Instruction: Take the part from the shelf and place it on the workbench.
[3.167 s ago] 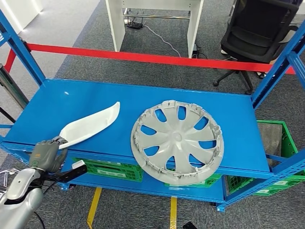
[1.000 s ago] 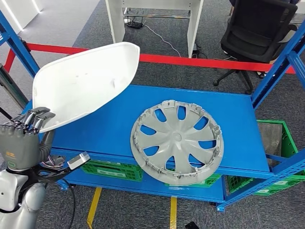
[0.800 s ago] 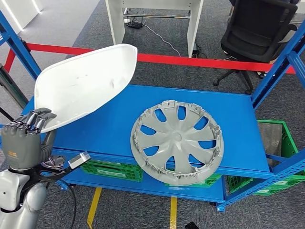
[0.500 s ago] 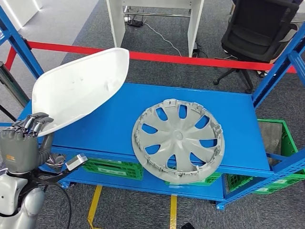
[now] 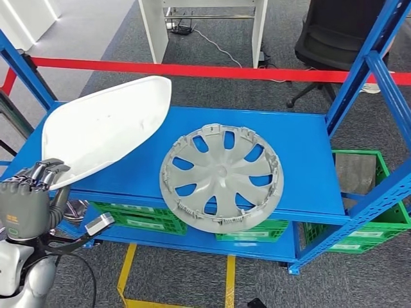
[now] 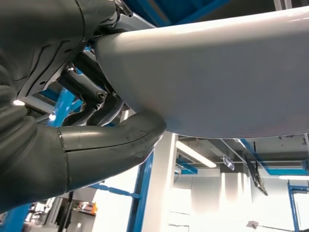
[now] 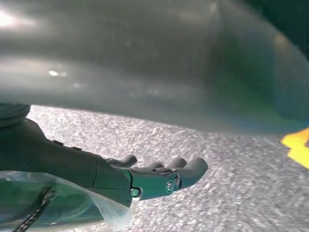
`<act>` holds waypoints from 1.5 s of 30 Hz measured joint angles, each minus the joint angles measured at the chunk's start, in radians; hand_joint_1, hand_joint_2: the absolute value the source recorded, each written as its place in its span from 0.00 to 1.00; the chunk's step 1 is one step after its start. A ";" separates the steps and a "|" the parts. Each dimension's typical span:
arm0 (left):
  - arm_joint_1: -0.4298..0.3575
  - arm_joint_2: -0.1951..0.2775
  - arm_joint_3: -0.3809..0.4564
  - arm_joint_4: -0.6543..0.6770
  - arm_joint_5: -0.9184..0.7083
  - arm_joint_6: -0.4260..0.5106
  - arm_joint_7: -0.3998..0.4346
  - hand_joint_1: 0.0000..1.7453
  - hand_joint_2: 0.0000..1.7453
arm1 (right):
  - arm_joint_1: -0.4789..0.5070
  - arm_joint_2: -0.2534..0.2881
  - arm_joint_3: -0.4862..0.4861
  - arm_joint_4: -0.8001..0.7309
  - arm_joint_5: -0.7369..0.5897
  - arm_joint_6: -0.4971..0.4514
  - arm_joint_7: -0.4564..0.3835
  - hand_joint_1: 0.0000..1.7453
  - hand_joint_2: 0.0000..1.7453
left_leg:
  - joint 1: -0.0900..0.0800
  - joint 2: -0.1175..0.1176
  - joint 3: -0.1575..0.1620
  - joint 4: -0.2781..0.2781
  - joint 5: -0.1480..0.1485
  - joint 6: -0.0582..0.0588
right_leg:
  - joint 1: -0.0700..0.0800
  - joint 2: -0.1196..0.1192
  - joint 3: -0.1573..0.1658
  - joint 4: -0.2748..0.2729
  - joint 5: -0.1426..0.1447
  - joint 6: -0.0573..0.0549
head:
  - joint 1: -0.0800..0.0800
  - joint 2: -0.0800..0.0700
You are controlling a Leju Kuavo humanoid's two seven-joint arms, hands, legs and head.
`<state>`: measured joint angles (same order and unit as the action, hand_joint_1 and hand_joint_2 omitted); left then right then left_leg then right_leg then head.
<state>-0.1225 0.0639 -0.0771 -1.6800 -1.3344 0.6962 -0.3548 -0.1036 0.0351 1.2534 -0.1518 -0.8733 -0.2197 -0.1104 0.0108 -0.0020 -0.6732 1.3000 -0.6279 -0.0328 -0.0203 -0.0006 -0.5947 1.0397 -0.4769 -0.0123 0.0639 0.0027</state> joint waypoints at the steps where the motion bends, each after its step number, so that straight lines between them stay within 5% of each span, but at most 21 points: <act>1: 0.002 0.001 0.000 0.000 0.000 0.000 0.000 1.00 1.00 | 0.000 0.000 0.000 0.000 0.000 0.000 0.000 0.00 0.00 | 0.000 0.000 0.006 0.013 0.003 0.002 | 0.003 -0.001 -0.010 0.000 0.008 -0.001 | 0.000 0.000; 4: 0.004 0.005 0.000 0.000 0.000 0.000 0.002 1.00 1.00 | -0.001 0.001 0.000 0.000 -0.002 -0.002 0.001 0.00 0.00 | -0.005 0.000 0.122 -0.156 0.076 0.024 | 0.010 -0.001 -0.033 0.001 0.030 0.001 | 0.000 0.000; 6: 0.004 0.008 0.001 0.000 0.000 0.000 0.004 1.00 1.00 | -0.002 0.004 0.000 0.000 -0.004 -0.004 0.003 0.00 0.00 | -0.012 0.000 0.192 -0.277 0.091 0.036 | 0.011 -0.001 -0.040 -0.002 0.045 0.008 | 0.001 0.000; 7: 0.004 0.010 0.002 0.000 0.000 0.001 0.005 1.00 1.00 | -0.002 0.005 0.000 0.000 -0.004 -0.004 0.003 0.00 0.00 | -0.015 0.000 0.202 -0.302 0.088 0.039 | 0.010 -0.002 -0.042 -0.005 0.054 0.013 | 0.001 0.000; 10: 0.005 0.015 0.004 0.000 0.000 0.001 0.008 1.00 1.00 | -0.002 0.008 0.001 0.000 -0.004 -0.004 0.005 0.00 0.00 | -0.016 0.002 0.192 -0.324 0.120 0.049 | 0.006 -0.002 -0.049 -0.012 0.063 0.029 | 0.000 0.000; 12: 0.007 0.015 0.004 -0.001 0.002 0.001 0.009 1.00 1.00 | -0.001 0.008 0.004 0.000 -0.003 -0.004 0.003 0.00 0.00 | -0.012 0.005 0.173 -0.336 0.147 0.058 | 0.007 -0.001 -0.071 0.039 -0.004 0.036 | 0.003 0.000; 14: 0.016 0.016 0.008 -0.001 0.006 0.002 0.009 1.00 1.00 | -0.001 0.008 0.007 0.000 -0.002 -0.006 -0.003 0.00 0.00 | -0.014 0.007 0.143 -0.335 0.171 0.063 | 0.007 -0.001 -0.106 0.167 -0.100 0.041 | 0.006 0.000; 16: 0.026 0.017 0.012 -0.001 0.008 0.002 0.009 1.00 1.00 | -0.001 0.008 0.008 0.000 0.000 -0.008 -0.006 0.00 0.00 | -0.015 0.007 0.119 -0.333 0.188 0.063 | 0.007 -0.001 -0.126 0.266 -0.142 0.045 | 0.007 0.000; 24: 0.032 0.017 0.015 -0.001 0.010 0.002 0.008 1.00 1.00 | -0.001 0.008 0.008 0.000 0.000 -0.011 -0.007 0.00 0.00 | -0.015 0.008 0.106 -0.331 0.197 0.062 | 0.007 -0.001 -0.123 0.291 -0.136 0.047 | 0.007 0.000; 26: 0.042 0.017 0.021 -0.003 0.013 0.002 0.005 1.00 1.00 | -0.002 0.008 0.009 0.000 0.002 -0.018 -0.007 0.00 0.00 | -0.014 0.008 0.091 -0.328 0.206 0.059 | 0.007 -0.001 -0.093 0.270 -0.100 0.048 | 0.007 0.000; 28: 0.067 0.019 0.043 -0.020 0.029 0.003 -0.013 1.00 1.00 | -0.007 0.010 0.014 0.000 0.007 -0.037 -0.005 0.00 0.00 | -0.014 0.008 0.061 -0.312 0.224 0.048 | 0.007 0.001 0.006 0.138 -0.065 0.044 | 0.007 0.000; 30: 0.119 0.022 0.109 -0.060 0.064 0.004 -0.074 1.00 1.00 | -0.018 0.019 0.027 0.000 0.016 -0.075 0.001 0.00 0.00 | -0.011 0.007 0.013 -0.206 0.147 0.019 | 0.008 -0.001 0.073 -0.003 -0.047 0.014 | 0.005 0.000; 32: 0.159 0.022 0.164 -0.087 0.086 0.004 -0.124 1.00 1.00 | -0.024 0.027 0.036 0.000 0.019 -0.101 0.003 0.00 0.00 | -0.007 0.005 -0.025 -0.051 0.039 -0.004 | 0.009 -0.006 0.051 -0.033 -0.023 -0.012 | 0.003 0.000; 34: 0.166 0.020 0.174 -0.089 0.087 0.004 -0.134 1.00 1.00 | -0.025 0.028 0.037 0.000 0.013 -0.107 -0.002 0.00 0.00 | -0.006 0.005 -0.005 -0.006 0.043 -0.004 | 0.011 -0.009 0.021 -0.029 -0.002 -0.012 | 0.003 0.000; 35: 0.169 0.019 0.177 -0.089 0.087 0.004 -0.139 1.00 1.00 | -0.026 0.028 0.037 0.000 0.010 -0.110 -0.004 0.00 0.00 | -0.005 0.005 0.032 -0.041 0.069 -0.001 | 0.012 -0.009 0.008 -0.028 0.007 -0.011 | 0.003 0.000; 37: 0.170 0.017 0.180 -0.091 0.086 0.004 -0.148 1.00 1.00 | -0.029 0.028 0.037 0.000 0.004 -0.114 -0.011 0.00 0.00 | -0.007 0.004 0.140 -0.189 0.103 0.010 | 0.014 -0.008 -0.011 -0.025 0.024 -0.006 | 0.003 0.000; 39: 0.169 0.013 0.180 -0.094 0.083 0.004 -0.154 1.00 1.00 | -0.032 0.028 0.037 0.000 0.004 -0.115 -0.017 0.00 0.00 | -0.012 0.003 0.212 -0.306 0.099 0.022 | 0.016 -0.007 -0.021 -0.027 0.042 0.004 | 0.004 0.000; 42: 0.170 0.006 0.180 -0.094 0.080 0.004 -0.156 1.00 1.00 | -0.032 0.028 0.037 0.000 0.005 -0.116 -0.023 0.00 0.00 | -0.017 0.006 0.208 -0.340 0.115 0.039 | 0.012 -0.005 -0.031 -0.034 0.064 0.022 | 0.004 0.000; 43: 0.169 0.003 0.180 -0.094 0.080 0.004 -0.157 1.00 1.00 | -0.031 0.028 0.037 0.000 0.006 -0.116 -0.023 0.00 0.00 | -0.016 0.008 0.198 -0.344 0.127 0.047 | 0.011 -0.004 -0.039 -0.024 0.046 0.026 | 0.005 0.000; 45: 0.168 -0.003 0.179 -0.093 0.080 0.004 -0.158 1.00 1.00 | -0.030 0.028 0.037 0.000 0.007 -0.121 -0.029 0.00 0.00 | -0.014 0.011 0.171 -0.348 0.155 0.060 | 0.011 -0.001 -0.069 0.056 -0.045 0.033 | 0.008 0.000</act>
<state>0.0452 0.0605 0.1019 -1.7731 -1.2548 0.7004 -0.5133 -0.1340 0.0630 1.2906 -0.1518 -0.8661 -0.3405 -0.1395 -0.0033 0.0094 -0.5025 0.9517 -0.4727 0.0273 -0.0098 -0.0015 -0.6633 1.0953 -0.5216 0.0203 0.0718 0.0027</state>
